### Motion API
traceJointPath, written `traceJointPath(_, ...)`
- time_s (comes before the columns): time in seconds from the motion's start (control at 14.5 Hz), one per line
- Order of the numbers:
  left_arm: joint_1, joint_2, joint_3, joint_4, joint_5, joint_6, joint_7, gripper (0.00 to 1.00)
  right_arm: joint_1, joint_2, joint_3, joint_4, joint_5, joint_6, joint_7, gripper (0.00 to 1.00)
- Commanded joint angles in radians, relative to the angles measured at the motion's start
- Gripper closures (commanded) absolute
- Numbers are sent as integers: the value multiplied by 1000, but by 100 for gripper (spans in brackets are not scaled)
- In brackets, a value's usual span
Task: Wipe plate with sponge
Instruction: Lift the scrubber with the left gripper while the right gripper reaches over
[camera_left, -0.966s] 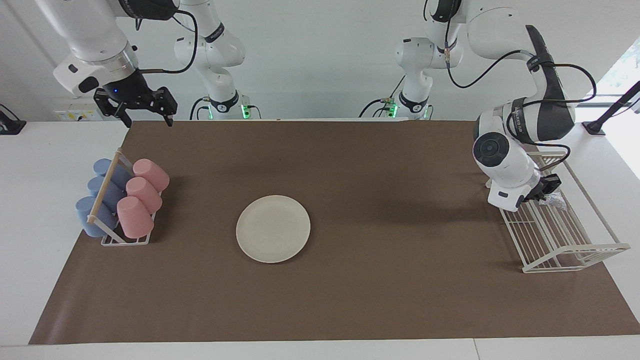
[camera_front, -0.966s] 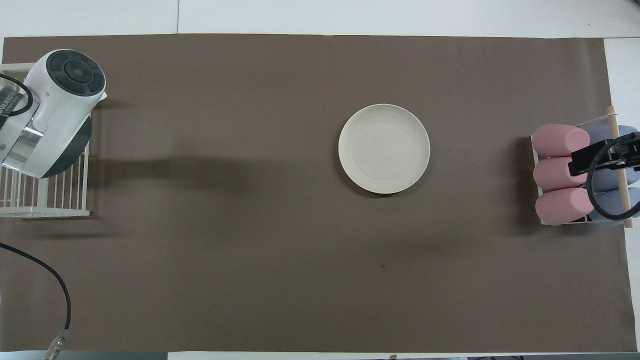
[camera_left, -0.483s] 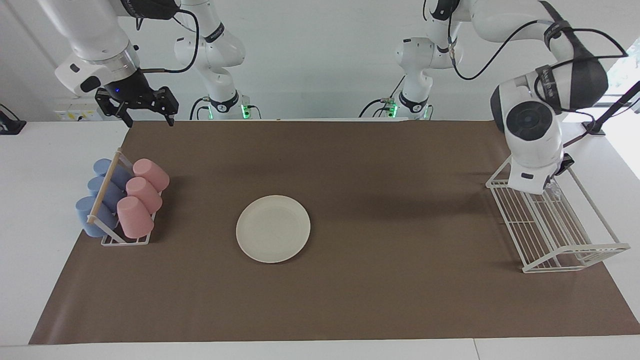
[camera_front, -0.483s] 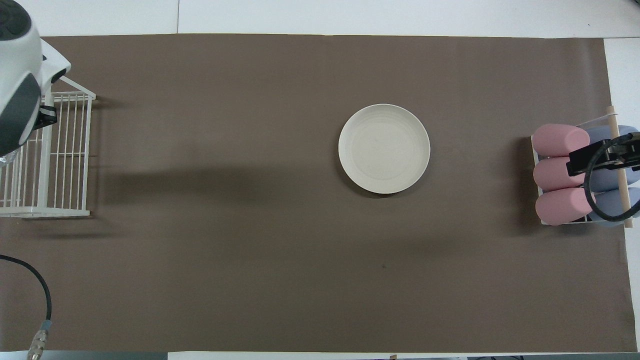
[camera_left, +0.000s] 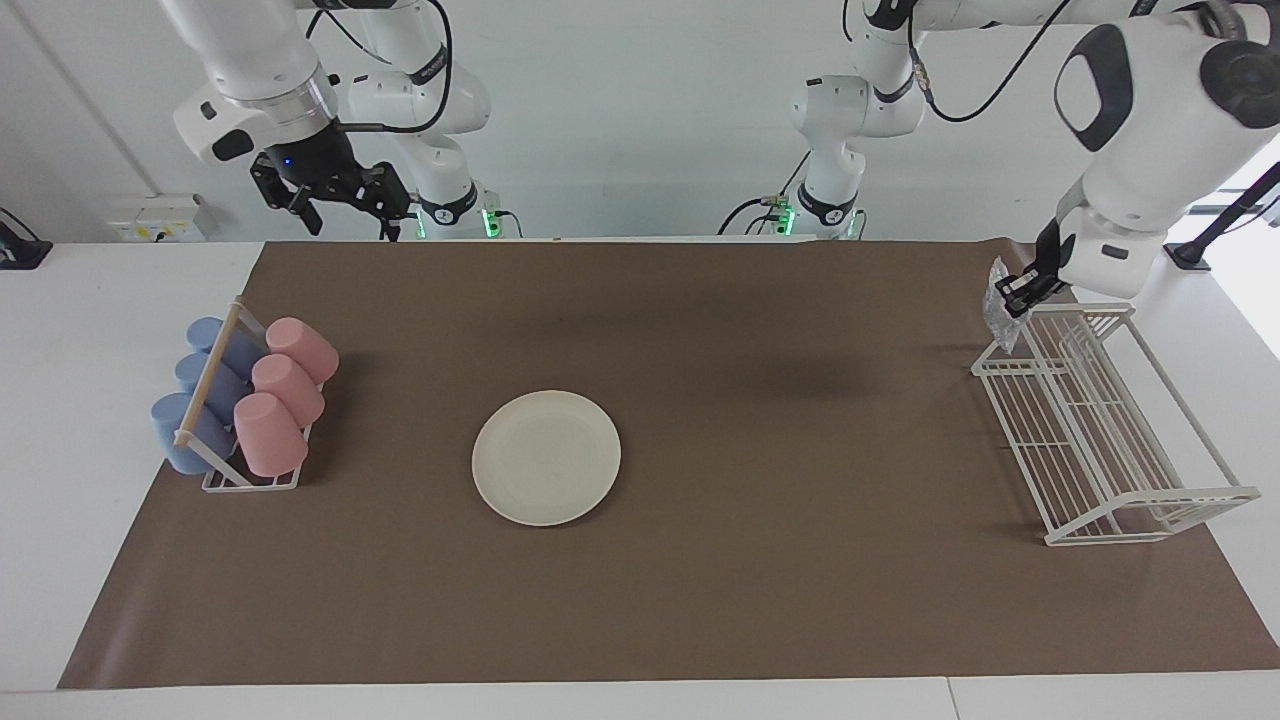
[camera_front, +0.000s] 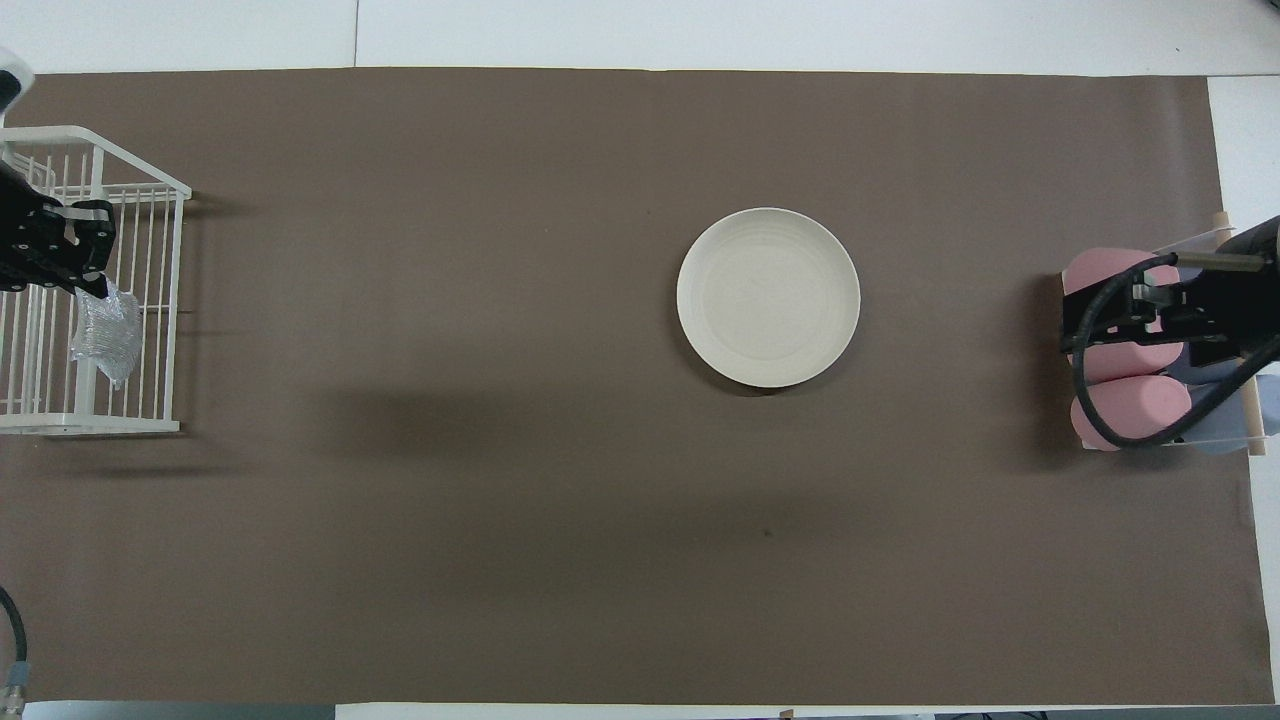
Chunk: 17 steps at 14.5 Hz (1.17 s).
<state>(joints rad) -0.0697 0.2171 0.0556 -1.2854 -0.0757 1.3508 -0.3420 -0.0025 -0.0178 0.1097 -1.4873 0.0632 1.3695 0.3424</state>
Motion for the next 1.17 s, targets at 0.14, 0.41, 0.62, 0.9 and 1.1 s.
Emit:
traceJointPath(0.14, 93, -67, 0, -50, -393, 10, -138, 100, 2, -13, 13, -2, 225, -10, 516, 0)
traceJointPath(0.41, 91, -259, 0, -447, -680, 238, -127, 100, 99, -19, 31, -10, 288, 61, 904, 0)
traceJointPath(0.62, 65, -410, -5, -742, -879, 384, -16, 100, 217, -33, 31, -39, 293, 164, 1162, 0)
traceJointPath(0.9, -7, -487, -5, -922, -1103, 452, 133, 100, 358, -97, 33, -170, 291, 353, 1363, 0)
traceJointPath(1.1, -36, -519, -7, -1032, -1257, 452, 317, 100, 456, -105, 33, -241, 288, 543, 1507, 0)
